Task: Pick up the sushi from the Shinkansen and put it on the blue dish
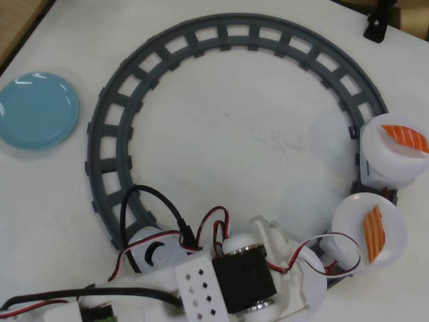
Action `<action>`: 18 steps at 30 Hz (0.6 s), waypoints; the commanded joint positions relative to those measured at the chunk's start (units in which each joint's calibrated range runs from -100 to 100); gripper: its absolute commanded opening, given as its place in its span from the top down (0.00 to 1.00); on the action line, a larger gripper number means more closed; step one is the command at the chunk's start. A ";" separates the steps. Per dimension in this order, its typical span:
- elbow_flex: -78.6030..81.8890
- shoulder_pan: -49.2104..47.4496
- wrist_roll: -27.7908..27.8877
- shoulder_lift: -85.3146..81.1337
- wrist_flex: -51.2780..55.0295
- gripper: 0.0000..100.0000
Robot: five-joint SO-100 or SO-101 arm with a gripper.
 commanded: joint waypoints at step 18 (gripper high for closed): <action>8.13 3.87 -0.22 -1.65 1.08 0.69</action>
